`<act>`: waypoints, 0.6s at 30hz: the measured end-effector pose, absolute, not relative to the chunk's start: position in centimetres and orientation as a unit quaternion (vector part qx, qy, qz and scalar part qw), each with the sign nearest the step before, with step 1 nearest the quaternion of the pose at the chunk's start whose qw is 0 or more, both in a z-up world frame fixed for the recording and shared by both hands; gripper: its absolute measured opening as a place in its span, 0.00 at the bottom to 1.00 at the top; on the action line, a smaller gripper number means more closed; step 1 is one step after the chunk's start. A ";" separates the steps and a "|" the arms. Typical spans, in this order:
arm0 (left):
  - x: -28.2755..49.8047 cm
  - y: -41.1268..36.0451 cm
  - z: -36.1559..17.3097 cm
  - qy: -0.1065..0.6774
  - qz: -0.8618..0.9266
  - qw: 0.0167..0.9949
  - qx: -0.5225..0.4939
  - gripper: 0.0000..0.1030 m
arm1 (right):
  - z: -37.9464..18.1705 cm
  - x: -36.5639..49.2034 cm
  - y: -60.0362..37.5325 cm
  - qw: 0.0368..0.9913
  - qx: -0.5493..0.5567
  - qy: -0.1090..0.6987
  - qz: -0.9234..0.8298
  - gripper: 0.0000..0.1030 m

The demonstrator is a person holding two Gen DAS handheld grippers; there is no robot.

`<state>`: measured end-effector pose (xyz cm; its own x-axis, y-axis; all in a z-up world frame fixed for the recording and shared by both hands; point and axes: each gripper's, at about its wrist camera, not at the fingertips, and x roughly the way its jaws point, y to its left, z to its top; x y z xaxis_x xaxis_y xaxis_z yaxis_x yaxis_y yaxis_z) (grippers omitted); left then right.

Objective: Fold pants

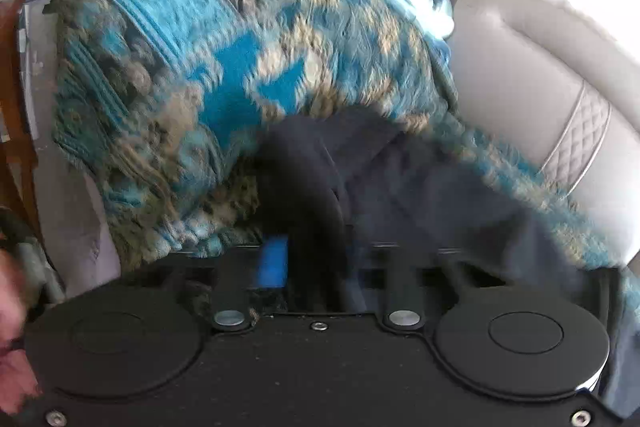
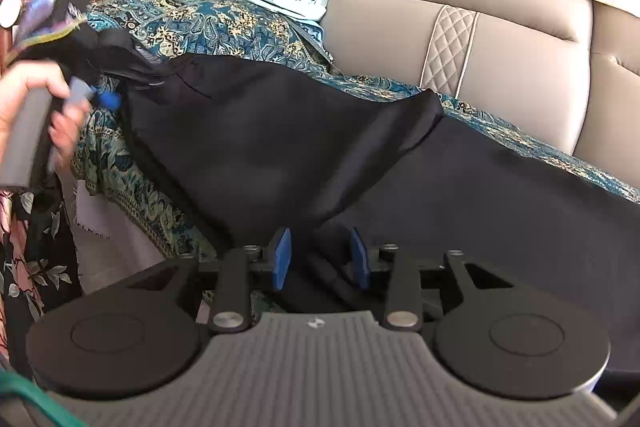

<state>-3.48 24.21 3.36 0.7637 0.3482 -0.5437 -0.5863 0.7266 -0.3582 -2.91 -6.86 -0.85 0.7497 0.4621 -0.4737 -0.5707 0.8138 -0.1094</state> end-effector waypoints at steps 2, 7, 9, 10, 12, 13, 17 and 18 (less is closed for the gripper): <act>-4.7 23.9 4.5 0.189 0.206 0.923 -0.266 0.32 | -0.8 -3.0 -6.8 0.926 -0.125 0.217 0.281 0.44; -3.0 24.5 3.1 0.250 0.256 0.896 -0.264 0.46 | -0.1 -2.7 -7.5 0.923 -0.086 0.219 0.303 0.66; -2.8 25.5 1.8 0.262 0.268 0.875 -0.306 0.48 | 0.6 -2.7 -8.1 0.926 -0.072 0.206 0.308 0.69; -3.1 25.6 1.6 0.244 0.266 0.880 -0.309 0.54 | 1.0 -2.8 -8.4 0.929 -0.068 0.198 0.307 0.72; -2.6 25.8 1.6 0.244 0.254 0.884 -0.308 0.61 | 1.8 -2.5 -9.3 0.935 -0.059 0.184 0.298 0.75; -2.3 25.8 1.6 0.243 0.251 0.886 -0.304 0.68 | 2.1 -2.2 -9.7 0.939 -0.053 0.178 0.290 0.77; -1.6 25.7 1.6 0.243 0.259 0.888 -0.293 0.41 | 3.1 -0.4 -11.7 0.960 -0.018 0.166 0.223 0.79; -1.6 25.5 1.9 0.242 0.276 0.886 -0.283 0.14 | 3.2 0.0 -12.1 0.965 -0.014 0.164 0.205 0.80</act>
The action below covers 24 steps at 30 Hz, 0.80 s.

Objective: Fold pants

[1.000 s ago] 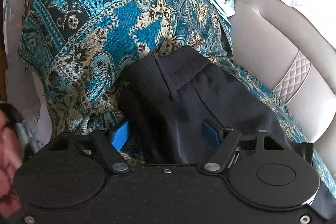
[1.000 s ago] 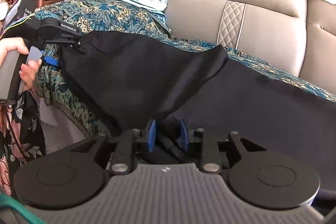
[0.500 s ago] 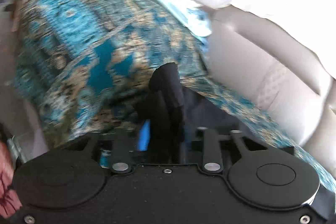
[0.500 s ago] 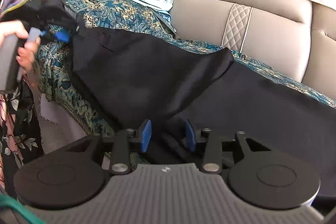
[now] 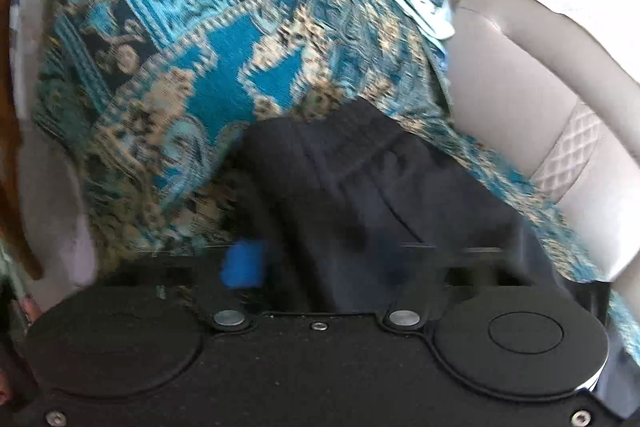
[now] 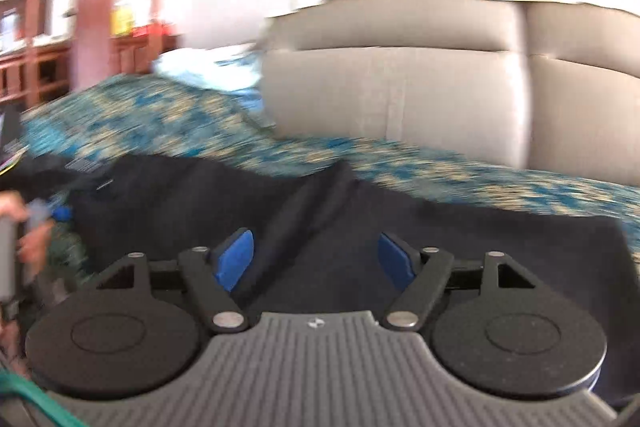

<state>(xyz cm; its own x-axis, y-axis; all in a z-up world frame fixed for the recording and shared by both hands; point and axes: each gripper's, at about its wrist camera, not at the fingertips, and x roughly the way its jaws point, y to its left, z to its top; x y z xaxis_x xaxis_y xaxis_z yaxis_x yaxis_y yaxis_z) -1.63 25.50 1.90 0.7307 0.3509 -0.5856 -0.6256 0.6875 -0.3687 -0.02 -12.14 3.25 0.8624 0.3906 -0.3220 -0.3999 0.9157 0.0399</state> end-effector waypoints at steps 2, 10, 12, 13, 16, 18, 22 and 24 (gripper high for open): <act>-2.9 24.4 3.5 0.209 0.272 0.899 -0.271 0.11 | 3.5 0.6 -13.0 0.973 -0.013 0.160 0.163 0.81; -1.9 14.7 11.9 0.119 0.111 0.977 -0.138 0.11 | 5.7 4.6 -18.5 0.975 0.009 0.193 0.114 0.84; -0.5 11.4 13.0 0.114 0.060 0.985 -0.116 0.11 | 6.4 5.8 -20.8 0.971 0.035 0.208 0.114 0.84; 0.1 9.7 13.3 0.116 0.032 0.987 -0.108 0.11 | 6.7 6.1 -22.0 0.970 0.048 0.210 0.111 0.84; 1.6 3.4 12.8 0.141 -0.051 0.986 -0.078 0.12 | 7.1 6.9 -26.1 0.967 0.101 0.216 0.094 0.82; 2.5 -0.6 11.5 0.168 -0.101 0.979 -0.057 0.12 | 7.1 6.8 -29.1 0.962 0.153 0.215 0.077 0.79; 3.8 -7.5 7.6 0.236 -0.185 0.954 -0.028 0.12 | 5.9 6.1 -34.1 0.935 0.266 0.225 0.074 0.74; 4.3 -10.2 5.5 0.273 -0.213 0.938 -0.003 0.12 | 5.1 5.8 -35.2 0.921 0.292 0.242 0.089 0.74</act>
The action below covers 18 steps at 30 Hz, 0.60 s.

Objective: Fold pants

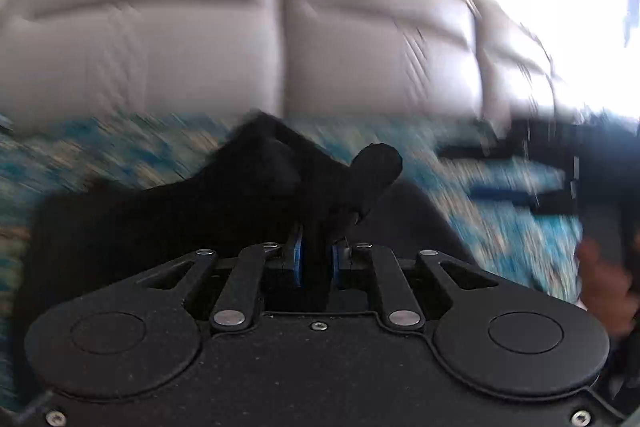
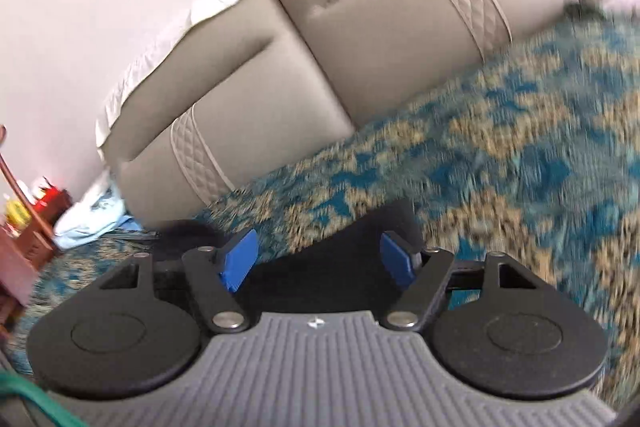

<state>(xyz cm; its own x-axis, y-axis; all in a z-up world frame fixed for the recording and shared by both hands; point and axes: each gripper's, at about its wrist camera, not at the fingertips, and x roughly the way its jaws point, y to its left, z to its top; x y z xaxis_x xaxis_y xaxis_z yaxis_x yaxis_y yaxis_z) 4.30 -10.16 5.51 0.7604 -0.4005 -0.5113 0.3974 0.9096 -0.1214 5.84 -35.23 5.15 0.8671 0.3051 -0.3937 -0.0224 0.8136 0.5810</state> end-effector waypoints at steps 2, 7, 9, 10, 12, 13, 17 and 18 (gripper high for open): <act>4.5 -12.3 3.7 0.308 -0.245 0.919 0.020 0.15 | 4.5 5.7 -35.5 0.914 0.293 0.262 0.097 0.74; 1.7 -14.5 3.4 0.293 -0.290 0.908 0.074 0.47 | 3.1 5.8 -34.4 0.913 0.241 0.314 0.100 0.80; -0.1 -14.4 4.0 0.295 -0.318 0.899 0.062 0.53 | 2.9 5.2 -33.7 0.913 0.224 0.322 0.110 0.82; -0.6 -13.9 4.3 0.296 -0.330 0.895 0.056 0.57 | 2.9 5.3 -33.4 0.914 0.215 0.325 0.115 0.84; -1.4 -12.4 5.0 0.294 -0.336 0.893 0.048 0.58 | 3.0 5.0 -32.6 0.917 0.196 0.327 0.121 0.86; -1.7 -11.4 5.2 0.291 -0.332 0.896 0.044 0.58 | 3.0 4.8 -32.2 0.917 0.188 0.330 0.121 0.87; -1.2 -6.3 7.3 0.283 -0.277 0.918 0.013 0.55 | 2.7 4.5 -29.6 0.923 0.113 0.349 0.119 0.88; -0.6 -5.1 7.5 0.277 -0.257 0.926 0.006 0.52 | 2.7 4.5 -28.8 0.926 0.088 0.348 0.117 0.89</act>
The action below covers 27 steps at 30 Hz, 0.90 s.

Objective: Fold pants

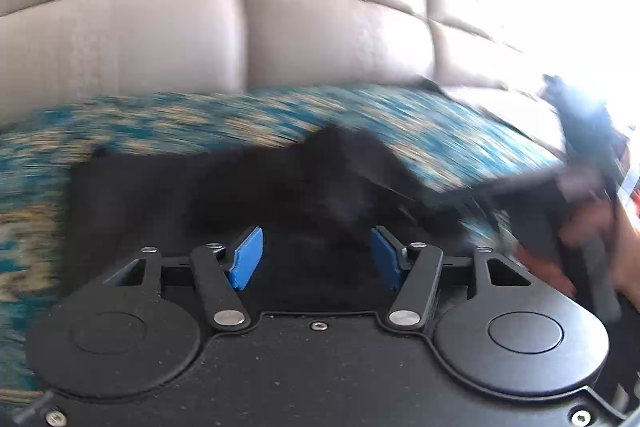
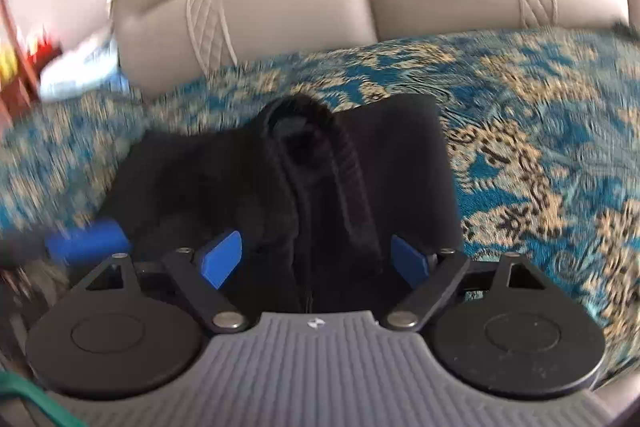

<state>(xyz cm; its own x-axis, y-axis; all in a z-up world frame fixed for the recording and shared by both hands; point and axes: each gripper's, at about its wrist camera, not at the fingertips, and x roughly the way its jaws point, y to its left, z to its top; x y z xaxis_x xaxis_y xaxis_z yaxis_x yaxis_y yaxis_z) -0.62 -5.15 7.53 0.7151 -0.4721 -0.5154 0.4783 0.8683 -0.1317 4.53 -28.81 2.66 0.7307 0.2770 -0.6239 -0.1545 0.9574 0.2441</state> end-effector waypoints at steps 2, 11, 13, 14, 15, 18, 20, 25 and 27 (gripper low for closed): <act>1.2 -3.2 7.8 0.275 -0.209 0.939 0.001 0.46 | 2.6 4.9 -27.1 0.933 0.040 0.342 0.108 0.94; 8.7 0.6 6.5 0.281 -0.114 0.953 -0.003 0.27 | 2.9 4.7 -25.4 0.947 0.059 0.303 0.095 0.32; 9.7 0.2 6.5 0.269 -0.123 0.955 0.020 0.27 | 3.5 3.7 -25.7 0.952 0.066 0.291 0.071 0.24; 10.1 0.1 6.5 0.262 -0.131 0.956 0.029 0.27 | 3.7 3.2 -25.9 0.954 0.067 0.288 0.055 0.22; 10.3 -0.1 6.5 0.255 -0.137 0.957 0.036 0.28 | 3.9 2.9 -26.0 0.954 0.066 0.288 0.042 0.20; 11.0 -0.5 6.0 0.244 -0.147 0.957 0.053 0.29 | 3.9 2.6 -26.4 0.947 0.069 0.313 -0.008 0.24; 11.2 -0.5 5.3 0.251 -0.154 0.954 0.055 0.28 | 3.9 3.0 -26.7 0.933 0.078 0.346 -0.051 0.32; 11.1 -0.4 4.6 0.257 -0.156 0.952 0.064 0.29 | 5.3 3.0 -27.1 0.932 0.061 0.353 -0.053 0.70; 11.3 -0.3 4.7 0.257 -0.146 0.953 0.069 0.30 | 6.4 3.3 -27.2 0.945 0.041 0.324 -0.037 0.78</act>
<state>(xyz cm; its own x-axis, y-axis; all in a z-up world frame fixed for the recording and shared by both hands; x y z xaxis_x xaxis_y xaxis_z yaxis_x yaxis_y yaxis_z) 11.29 -0.30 4.66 0.8249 -0.2429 -0.5105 0.3135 0.9480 0.0554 3.27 -27.19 6.42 0.7877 -0.0433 -0.6145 0.0966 0.9939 0.0538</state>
